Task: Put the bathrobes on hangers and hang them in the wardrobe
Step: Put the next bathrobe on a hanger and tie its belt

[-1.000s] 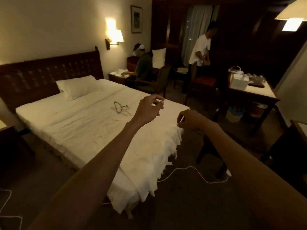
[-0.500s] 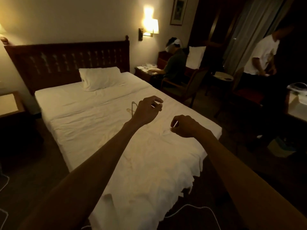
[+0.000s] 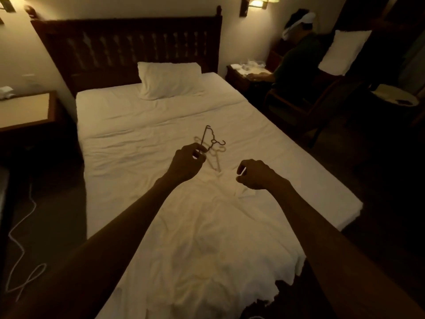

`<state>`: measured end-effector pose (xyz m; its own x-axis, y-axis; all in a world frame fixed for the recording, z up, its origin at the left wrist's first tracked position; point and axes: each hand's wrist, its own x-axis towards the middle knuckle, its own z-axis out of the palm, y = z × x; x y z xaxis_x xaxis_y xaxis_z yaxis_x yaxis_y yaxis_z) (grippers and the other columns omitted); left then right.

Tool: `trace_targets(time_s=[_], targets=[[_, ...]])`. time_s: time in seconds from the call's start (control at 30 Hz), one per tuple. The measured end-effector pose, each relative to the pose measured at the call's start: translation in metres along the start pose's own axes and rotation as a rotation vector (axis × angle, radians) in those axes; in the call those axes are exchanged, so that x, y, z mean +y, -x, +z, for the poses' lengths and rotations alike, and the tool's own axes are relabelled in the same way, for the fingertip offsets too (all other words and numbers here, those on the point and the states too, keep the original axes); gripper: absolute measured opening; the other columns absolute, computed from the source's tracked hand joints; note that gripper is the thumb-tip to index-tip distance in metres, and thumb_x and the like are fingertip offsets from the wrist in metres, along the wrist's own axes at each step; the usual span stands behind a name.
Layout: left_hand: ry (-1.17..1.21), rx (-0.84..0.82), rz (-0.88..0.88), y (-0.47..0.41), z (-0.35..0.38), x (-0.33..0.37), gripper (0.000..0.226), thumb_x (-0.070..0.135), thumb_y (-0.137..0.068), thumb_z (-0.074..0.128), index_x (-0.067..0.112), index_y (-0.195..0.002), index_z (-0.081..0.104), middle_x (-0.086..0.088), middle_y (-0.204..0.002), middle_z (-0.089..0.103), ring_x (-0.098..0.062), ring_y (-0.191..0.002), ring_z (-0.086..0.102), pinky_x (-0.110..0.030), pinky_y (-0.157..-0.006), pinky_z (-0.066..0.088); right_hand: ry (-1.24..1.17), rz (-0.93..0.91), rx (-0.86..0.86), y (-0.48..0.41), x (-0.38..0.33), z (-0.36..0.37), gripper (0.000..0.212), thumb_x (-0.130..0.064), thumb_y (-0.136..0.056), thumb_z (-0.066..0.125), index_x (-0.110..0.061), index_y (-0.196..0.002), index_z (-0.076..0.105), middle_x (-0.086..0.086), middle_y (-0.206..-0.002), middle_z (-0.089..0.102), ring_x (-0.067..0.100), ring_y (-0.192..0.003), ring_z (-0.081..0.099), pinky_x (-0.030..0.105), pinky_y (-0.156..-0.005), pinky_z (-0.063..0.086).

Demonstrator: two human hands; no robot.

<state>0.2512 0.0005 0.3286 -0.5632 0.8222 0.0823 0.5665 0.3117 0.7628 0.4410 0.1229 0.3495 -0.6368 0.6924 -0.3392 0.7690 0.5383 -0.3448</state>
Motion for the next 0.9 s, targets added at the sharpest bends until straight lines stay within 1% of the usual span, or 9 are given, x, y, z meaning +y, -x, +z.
trace_targets(time_s=[0.07, 0.23, 0.33, 0.47, 0.63, 0.7, 0.8, 0.83, 0.9], targets=[[-0.017, 0.001, -0.065, -0.026, 0.033, -0.009, 0.019, 0.024, -0.093, 0.064, 0.02, -0.111, 0.069, 0.0, -0.096, 0.072, -0.015, -0.08, 0.065, -0.029, -0.079, 0.049, 0.006, -0.013, -0.041, -0.046, 0.026, 0.005, 0.03, -0.037, -0.087, 0.064, -0.024, -0.113, 0.057, 0.002, -0.119, 0.061, 0.021, -0.105, 0.059, 0.035, -0.091, 0.049], [-0.042, 0.01, -0.193, -0.085, 0.104, -0.027, 0.019, 0.024, -0.093, 0.063, 0.021, -0.111, 0.069, 0.003, -0.096, 0.07, -0.01, -0.066, 0.06, -0.01, -0.058, 0.037, 0.009, -0.024, -0.118, -0.137, 0.076, 0.033, 0.033, -0.036, -0.089, 0.061, -0.023, -0.118, 0.054, 0.002, -0.121, 0.061, 0.025, -0.11, 0.057, 0.036, -0.091, 0.046], [-0.07, 0.012, -0.245, -0.118, 0.133, -0.044, 0.018, 0.023, -0.093, 0.063, 0.022, -0.11, 0.069, 0.002, -0.098, 0.071, -0.007, -0.061, 0.058, -0.02, -0.066, 0.04, -0.012, -0.013, -0.137, -0.182, 0.094, 0.05, 0.033, -0.033, -0.089, 0.059, -0.023, -0.119, 0.053, 0.003, -0.122, 0.06, 0.026, -0.11, 0.057, 0.035, -0.088, 0.043], [-0.12, 0.0, -0.293, -0.166, 0.159, -0.081, 0.019, 0.022, -0.092, 0.062, 0.021, -0.11, 0.068, 0.002, -0.099, 0.071, -0.017, -0.08, 0.064, -0.026, -0.074, 0.044, -0.036, -0.036, -0.158, -0.245, 0.109, 0.07, 0.034, -0.03, -0.089, 0.059, -0.02, -0.121, 0.051, 0.005, -0.123, 0.059, 0.027, -0.111, 0.057, 0.034, -0.086, 0.042], [-0.155, 0.022, -0.343, -0.234, 0.195, -0.14, 0.017, 0.02, -0.092, 0.06, 0.021, -0.107, 0.068, 0.0, -0.104, 0.07, -0.019, -0.089, 0.063, -0.026, -0.076, 0.042, -0.071, -0.068, -0.158, -0.336, 0.118, 0.097, 0.035, -0.029, -0.088, 0.059, -0.017, -0.12, 0.05, 0.007, -0.123, 0.06, 0.029, -0.109, 0.058, 0.034, -0.085, 0.044], [-0.133, 0.039, -0.388, -0.264, 0.212, -0.166, 0.018, 0.021, -0.093, 0.059, 0.02, -0.108, 0.068, 0.001, -0.104, 0.068, -0.016, -0.089, 0.059, -0.025, -0.076, 0.039, -0.087, -0.077, -0.148, -0.378, 0.12, 0.112, 0.036, -0.028, -0.088, 0.06, -0.015, -0.12, 0.05, 0.007, -0.121, 0.061, 0.03, -0.109, 0.058, 0.034, -0.083, 0.044], [-0.046, 0.049, -0.506, -0.306, 0.24, -0.208, 0.021, 0.024, -0.094, 0.059, 0.019, -0.112, 0.067, 0.003, -0.097, 0.064, -0.013, -0.087, 0.056, -0.023, -0.076, 0.037, -0.076, -0.078, -0.125, -0.441, 0.124, 0.141, 0.035, -0.027, -0.088, 0.059, -0.015, -0.12, 0.049, 0.007, -0.12, 0.061, 0.03, -0.109, 0.059, 0.031, -0.08, 0.042], [-0.005, 0.052, -0.554, -0.318, 0.251, -0.225, 0.022, 0.026, -0.095, 0.058, 0.018, -0.114, 0.066, 0.002, -0.095, 0.064, -0.014, -0.088, 0.058, -0.024, -0.076, 0.038, -0.069, -0.082, -0.126, -0.461, 0.126, 0.153, 0.036, -0.028, -0.088, 0.059, -0.015, -0.12, 0.049, 0.007, -0.121, 0.061, 0.03, -0.11, 0.058, 0.032, -0.081, 0.042], [0.087, 0.08, -0.632, -0.341, 0.274, -0.261, 0.026, 0.033, -0.095, 0.057, 0.019, -0.116, 0.063, -0.002, -0.101, 0.068, -0.021, -0.094, 0.063, -0.029, -0.082, 0.047, -0.07, -0.082, -0.131, -0.5, 0.133, 0.179, 0.037, -0.028, -0.088, 0.06, -0.014, -0.121, 0.048, 0.008, -0.122, 0.059, 0.03, -0.111, 0.057, 0.034, -0.084, 0.043]])
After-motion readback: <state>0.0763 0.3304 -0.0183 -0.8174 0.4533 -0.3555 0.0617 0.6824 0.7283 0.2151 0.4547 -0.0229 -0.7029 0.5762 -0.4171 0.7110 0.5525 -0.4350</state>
